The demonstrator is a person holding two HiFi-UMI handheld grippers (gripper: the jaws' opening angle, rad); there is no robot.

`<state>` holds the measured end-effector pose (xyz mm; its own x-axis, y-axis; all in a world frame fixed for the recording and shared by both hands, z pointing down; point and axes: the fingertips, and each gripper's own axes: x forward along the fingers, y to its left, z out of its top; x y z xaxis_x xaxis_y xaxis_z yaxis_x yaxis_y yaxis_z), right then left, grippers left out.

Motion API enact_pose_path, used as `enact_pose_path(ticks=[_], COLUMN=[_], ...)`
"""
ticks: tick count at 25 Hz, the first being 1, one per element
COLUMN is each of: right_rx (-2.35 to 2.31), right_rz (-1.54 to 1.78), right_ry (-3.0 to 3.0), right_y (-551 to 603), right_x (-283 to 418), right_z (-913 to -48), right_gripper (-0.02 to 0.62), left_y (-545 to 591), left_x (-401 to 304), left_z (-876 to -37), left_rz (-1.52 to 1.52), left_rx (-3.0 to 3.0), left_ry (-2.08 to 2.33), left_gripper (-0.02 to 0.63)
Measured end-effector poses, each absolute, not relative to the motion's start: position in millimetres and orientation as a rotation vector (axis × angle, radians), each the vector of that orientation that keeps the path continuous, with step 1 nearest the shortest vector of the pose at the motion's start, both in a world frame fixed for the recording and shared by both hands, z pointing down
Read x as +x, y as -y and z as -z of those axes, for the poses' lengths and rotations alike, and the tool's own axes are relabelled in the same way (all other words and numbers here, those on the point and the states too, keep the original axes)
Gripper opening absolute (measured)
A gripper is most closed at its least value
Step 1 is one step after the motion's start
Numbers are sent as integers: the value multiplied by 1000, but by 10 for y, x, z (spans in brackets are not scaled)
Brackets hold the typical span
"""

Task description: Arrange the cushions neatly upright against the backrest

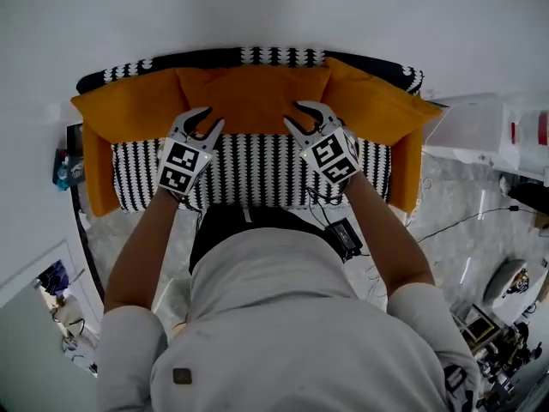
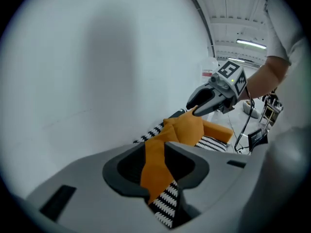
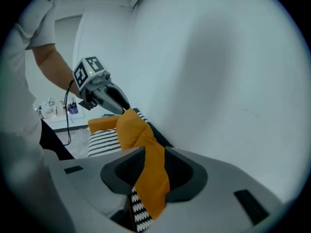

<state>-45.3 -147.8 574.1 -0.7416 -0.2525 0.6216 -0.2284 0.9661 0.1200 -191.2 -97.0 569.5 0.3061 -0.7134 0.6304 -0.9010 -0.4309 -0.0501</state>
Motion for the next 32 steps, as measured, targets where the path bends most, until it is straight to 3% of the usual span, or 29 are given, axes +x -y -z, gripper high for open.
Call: enact_pose_path(ticks=[7,16,32], right_rx=[441,559,592], right_rz=[-49,10,127], right_ry=[2667,2752,2765], right_y=[1089,887,674], right_x=[-441,-361,-479], right_z=[-4908,-4405,-4101], right_gripper=[137,49,28], left_y=[731,573,372], left_x=[-1671,-1610,-1647], left_z=[-4978,-4374,-3942], left_rz=[-625,-411,-381], left_rx=[2305,2318,2402], left_ry=[1570,1708,1741], left_gripper=[91,15,9])
